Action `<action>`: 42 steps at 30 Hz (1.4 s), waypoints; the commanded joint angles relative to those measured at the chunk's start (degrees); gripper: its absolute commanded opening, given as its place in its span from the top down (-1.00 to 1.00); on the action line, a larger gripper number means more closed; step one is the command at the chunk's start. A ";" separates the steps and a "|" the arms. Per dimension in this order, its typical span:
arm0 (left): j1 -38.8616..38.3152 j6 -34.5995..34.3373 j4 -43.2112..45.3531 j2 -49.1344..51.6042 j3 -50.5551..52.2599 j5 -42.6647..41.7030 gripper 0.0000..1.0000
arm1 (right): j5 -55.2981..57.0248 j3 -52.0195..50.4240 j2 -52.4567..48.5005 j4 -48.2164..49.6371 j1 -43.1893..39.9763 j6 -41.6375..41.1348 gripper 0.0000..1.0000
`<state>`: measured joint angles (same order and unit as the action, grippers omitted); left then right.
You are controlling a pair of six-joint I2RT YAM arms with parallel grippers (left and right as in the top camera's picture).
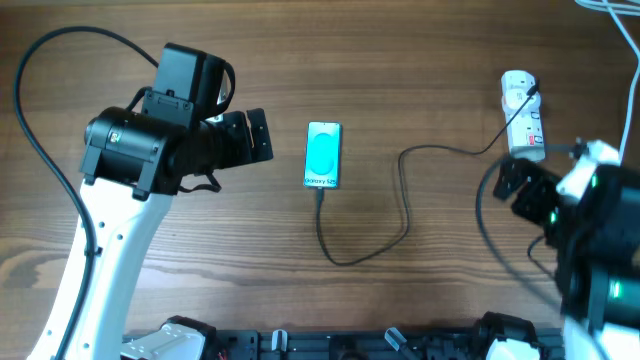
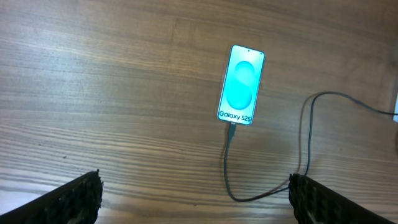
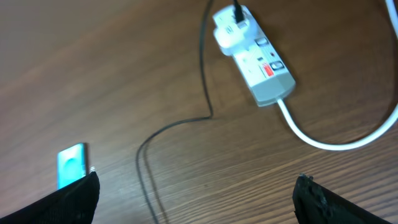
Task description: Plug charger to phone and switch on socket
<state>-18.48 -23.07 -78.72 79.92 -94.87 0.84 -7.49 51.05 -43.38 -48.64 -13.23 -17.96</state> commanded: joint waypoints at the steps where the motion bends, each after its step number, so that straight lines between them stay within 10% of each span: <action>1: -0.22 -0.33 0.07 0.11 0.15 0.76 -1.00 | -5.22 -0.92 9.62 -0.20 0.31 -4.61 -0.99; 21: -0.22 -0.33 0.07 0.11 0.15 0.76 -1.00 | -4.02 -2.69 13.84 -2.82 1.22 -9.97 -1.00; 31: -0.22 -0.33 0.07 0.11 0.15 0.76 -1.00 | -8.96 -34.23 40.59 33.00 13.44 6.01 -0.99; 42: -0.22 -0.33 0.04 0.11 0.15 0.76 -1.00 | -8.83 -44.57 43.19 45.35 16.06 14.99 -1.00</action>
<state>-18.48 -23.07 -78.67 79.94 -94.85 0.84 -17.93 7.62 -1.17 -4.86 2.59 -4.89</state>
